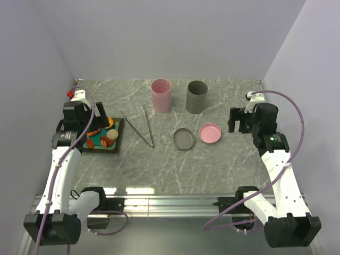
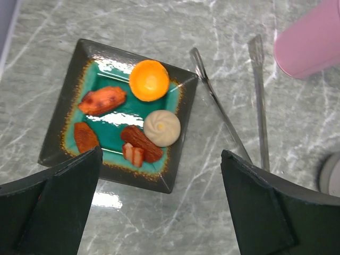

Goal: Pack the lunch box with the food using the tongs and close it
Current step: Grab the clamp with the left arm

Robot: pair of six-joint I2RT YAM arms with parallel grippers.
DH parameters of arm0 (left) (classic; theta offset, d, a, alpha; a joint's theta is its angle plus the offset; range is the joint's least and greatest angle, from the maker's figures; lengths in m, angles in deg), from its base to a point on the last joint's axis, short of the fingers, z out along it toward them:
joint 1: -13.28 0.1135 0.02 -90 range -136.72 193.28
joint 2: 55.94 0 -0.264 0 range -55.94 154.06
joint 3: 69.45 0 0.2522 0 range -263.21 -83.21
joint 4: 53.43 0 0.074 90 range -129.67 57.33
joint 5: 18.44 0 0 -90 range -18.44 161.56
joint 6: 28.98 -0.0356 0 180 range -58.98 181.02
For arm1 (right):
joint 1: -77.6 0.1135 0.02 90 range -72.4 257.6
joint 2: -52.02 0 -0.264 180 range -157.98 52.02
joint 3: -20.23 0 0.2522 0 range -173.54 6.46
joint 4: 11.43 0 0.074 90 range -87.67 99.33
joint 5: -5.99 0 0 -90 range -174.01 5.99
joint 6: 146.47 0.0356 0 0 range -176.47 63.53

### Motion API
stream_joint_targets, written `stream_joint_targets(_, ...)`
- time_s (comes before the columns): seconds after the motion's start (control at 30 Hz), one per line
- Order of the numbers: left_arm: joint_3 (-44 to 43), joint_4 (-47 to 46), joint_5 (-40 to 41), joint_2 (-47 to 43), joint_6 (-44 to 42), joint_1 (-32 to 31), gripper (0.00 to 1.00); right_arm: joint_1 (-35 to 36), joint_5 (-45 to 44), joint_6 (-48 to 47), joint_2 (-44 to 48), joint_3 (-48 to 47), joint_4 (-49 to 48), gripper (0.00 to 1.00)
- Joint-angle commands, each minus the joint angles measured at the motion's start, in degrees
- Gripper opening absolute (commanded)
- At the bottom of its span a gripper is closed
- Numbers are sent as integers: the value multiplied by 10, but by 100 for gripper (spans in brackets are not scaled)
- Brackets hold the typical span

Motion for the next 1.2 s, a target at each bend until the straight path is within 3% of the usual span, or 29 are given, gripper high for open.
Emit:
stream_joint_targets(0.0, 12, -35, 46, -20, 7, -8, 99, -2, 5, 1, -1, -12, -20, 100)
stream_joint_targets(0.23, 15, -57, 161, -9, 30, -101, 99, -2, 21, -1, -12, -9, -21, 100)
stream_joint_targets(0.37, 4, -46, 210, 31, 87, -193, 99, -3, 20, -2, -22, -9, -21, 100)
stream_joint_targets(0.67, -16, -52, 186, 160, 161, -296, 99, -3, 46, -14, -29, -5, -14, 100)
stream_joint_targets(0.9, -92, -3, 190, 300, 236, -310, 99, -2, 54, -21, -33, -3, -13, 100)
stream_joint_targets(1.17, -155, 15, 141, 390, 279, -318, 99, -3, 74, -28, -40, 5, -14, 100)
